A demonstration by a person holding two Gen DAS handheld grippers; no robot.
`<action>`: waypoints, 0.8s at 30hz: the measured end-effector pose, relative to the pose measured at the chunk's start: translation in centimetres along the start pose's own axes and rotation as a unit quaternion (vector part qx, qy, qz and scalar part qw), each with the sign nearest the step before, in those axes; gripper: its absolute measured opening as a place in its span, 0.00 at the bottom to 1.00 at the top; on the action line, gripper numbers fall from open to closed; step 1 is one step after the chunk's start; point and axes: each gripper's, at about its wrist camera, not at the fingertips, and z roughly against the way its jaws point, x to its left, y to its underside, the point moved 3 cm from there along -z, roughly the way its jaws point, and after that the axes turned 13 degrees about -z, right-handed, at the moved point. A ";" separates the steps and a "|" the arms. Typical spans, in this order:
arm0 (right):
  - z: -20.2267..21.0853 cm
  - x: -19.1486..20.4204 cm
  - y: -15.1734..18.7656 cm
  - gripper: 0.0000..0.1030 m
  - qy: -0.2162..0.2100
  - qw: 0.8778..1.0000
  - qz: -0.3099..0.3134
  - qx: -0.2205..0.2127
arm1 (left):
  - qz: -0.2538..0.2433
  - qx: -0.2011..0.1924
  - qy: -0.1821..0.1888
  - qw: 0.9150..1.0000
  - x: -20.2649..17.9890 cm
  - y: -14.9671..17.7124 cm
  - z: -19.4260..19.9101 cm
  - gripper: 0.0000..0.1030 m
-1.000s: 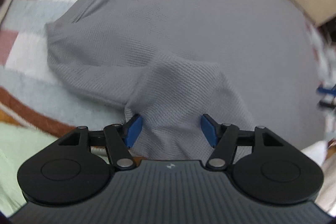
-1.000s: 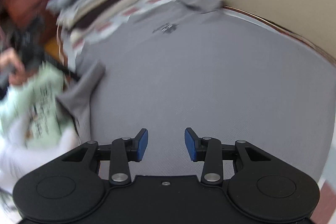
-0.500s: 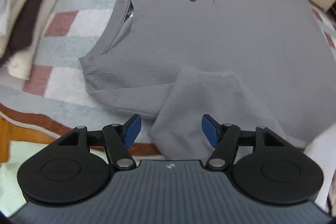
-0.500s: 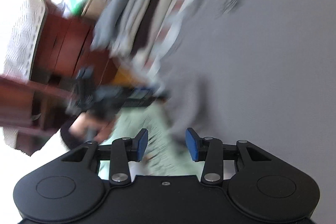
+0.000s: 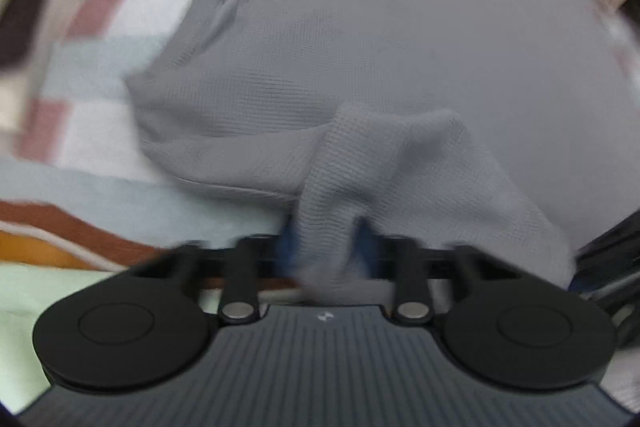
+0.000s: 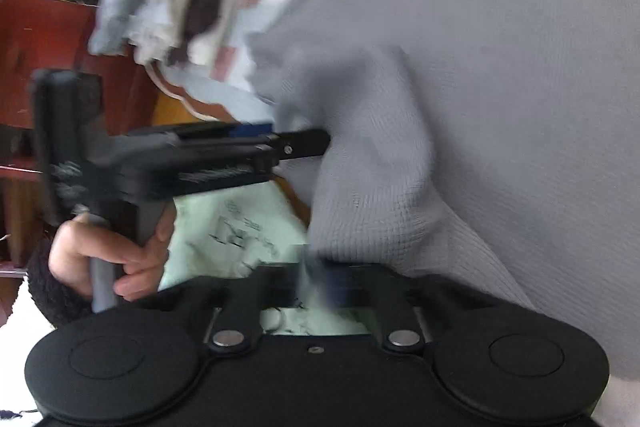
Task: Fold clothes
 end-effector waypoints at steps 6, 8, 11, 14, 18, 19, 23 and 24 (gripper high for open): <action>4.7 -0.6 0.3 0.06 -0.206 0.970 -0.129 0.021 | -0.004 -0.056 0.033 0.998 -0.2 0.8 9.9 0.06; 5.3 -0.7 1.7 0.06 -0.199 0.969 -0.143 0.036 | 0.011 -0.061 0.051 0.997 0.4 2.0 12.6 0.06; 4.1 -1.0 3.5 0.06 -0.149 0.976 -0.142 0.067 | 0.023 -0.023 0.066 0.997 0.0 4.8 12.3 0.06; 2.8 -1.1 5.1 0.06 -0.087 0.984 -0.125 0.093 | 0.026 0.038 0.065 0.997 -1.1 7.5 9.5 0.06; 2.5 1.8 6.1 0.06 -0.043 0.993 -0.042 0.098 | 0.029 0.062 0.094 0.993 -2.5 9.4 8.7 0.07; 2.8 2.5 6.0 0.06 -0.026 0.995 -0.021 0.099 | 0.028 0.058 0.099 0.993 -2.6 9.4 9.1 0.09; 4.9 5.2 5.6 0.22 0.116 0.985 0.109 0.074 | 0.048 0.012 0.102 0.994 -0.6 8.2 12.0 0.30; 5.9 5.7 5.3 0.28 0.124 0.982 0.125 0.061 | 0.057 -0.005 0.102 0.993 0.2 7.8 12.9 0.45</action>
